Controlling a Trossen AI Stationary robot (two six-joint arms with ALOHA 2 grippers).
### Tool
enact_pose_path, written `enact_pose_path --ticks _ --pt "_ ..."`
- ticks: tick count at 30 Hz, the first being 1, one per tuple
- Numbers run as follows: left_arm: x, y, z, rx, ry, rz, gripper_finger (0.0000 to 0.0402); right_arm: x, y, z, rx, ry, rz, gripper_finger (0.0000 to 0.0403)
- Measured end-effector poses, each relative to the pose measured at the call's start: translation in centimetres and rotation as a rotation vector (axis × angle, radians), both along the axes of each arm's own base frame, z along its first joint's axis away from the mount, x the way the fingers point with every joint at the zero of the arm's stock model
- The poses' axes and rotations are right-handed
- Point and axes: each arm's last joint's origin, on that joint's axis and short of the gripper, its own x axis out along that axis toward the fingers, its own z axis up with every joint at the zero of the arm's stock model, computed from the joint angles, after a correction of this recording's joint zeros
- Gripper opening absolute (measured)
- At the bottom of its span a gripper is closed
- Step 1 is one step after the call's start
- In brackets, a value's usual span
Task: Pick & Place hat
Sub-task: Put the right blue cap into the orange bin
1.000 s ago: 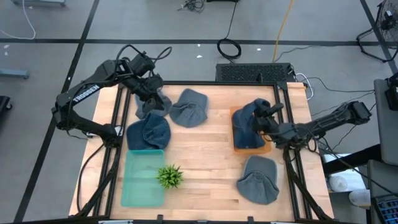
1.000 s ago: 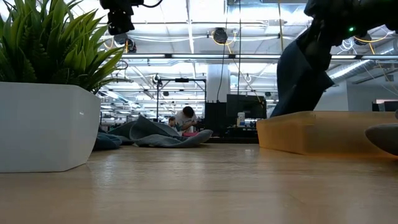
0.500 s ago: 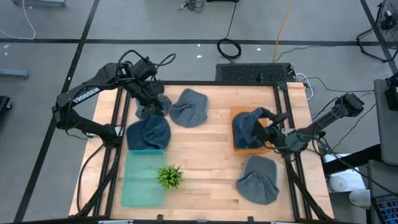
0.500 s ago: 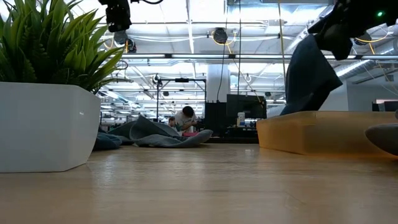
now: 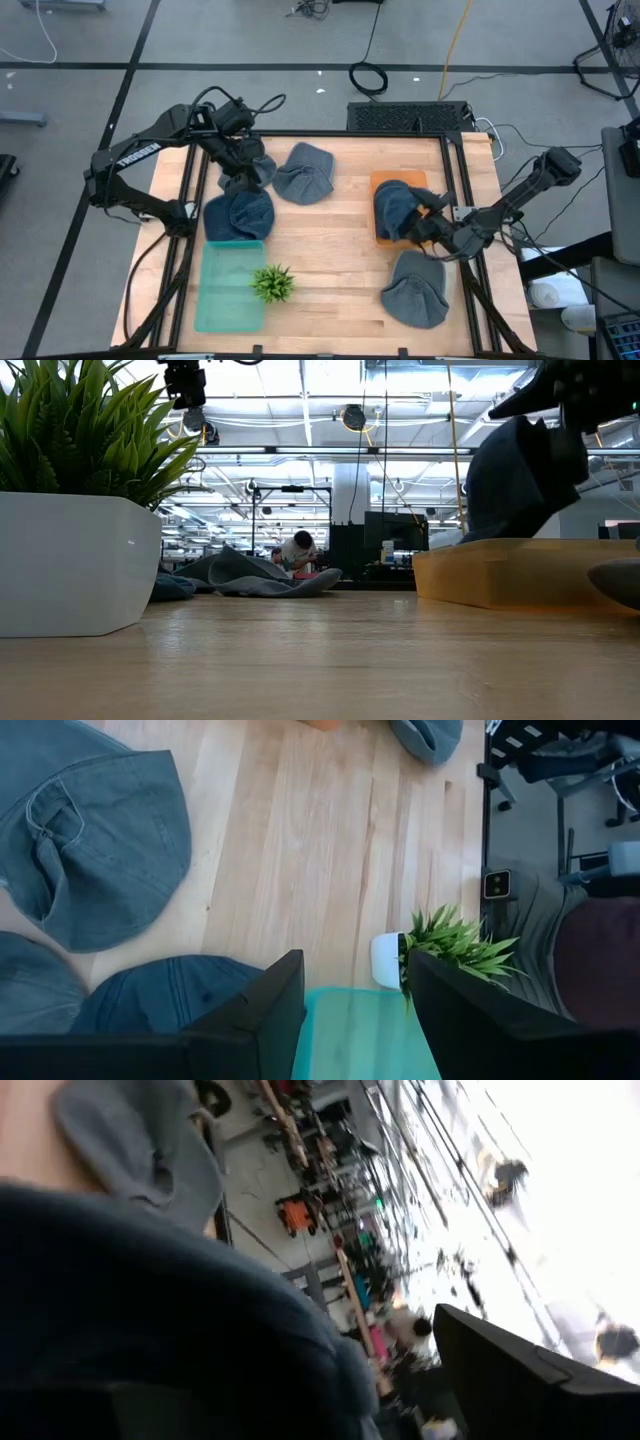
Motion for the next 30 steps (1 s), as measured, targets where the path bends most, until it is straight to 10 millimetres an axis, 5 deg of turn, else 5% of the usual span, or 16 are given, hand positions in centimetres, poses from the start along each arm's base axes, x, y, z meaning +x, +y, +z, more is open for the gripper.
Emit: enact_pose_path --ticks 8,16,23,30 --pt "0.0 0.0 0.0 -0.016 0.01 0.019 0.0187 0.7 -0.9 -2.4 -0.113 0.26 0.132 0.0256" --pt "0.4 -0.5 0.1 -0.038 0.007 0.033 0.0186 0.4 -2.2 -4.7 0.065 0.417 0.256 0.0256" --pt "0.8 -0.8 0.3 -0.039 -0.022 0.036 0.0187 0.9 -0.9 -2.1 0.175 0.363 0.317 0.0256" --pt "0.8 -0.7 0.3 -0.047 -0.013 0.055 0.0187 0.5 -0.3 1.0 0.585 0.391 0.332 0.0256"
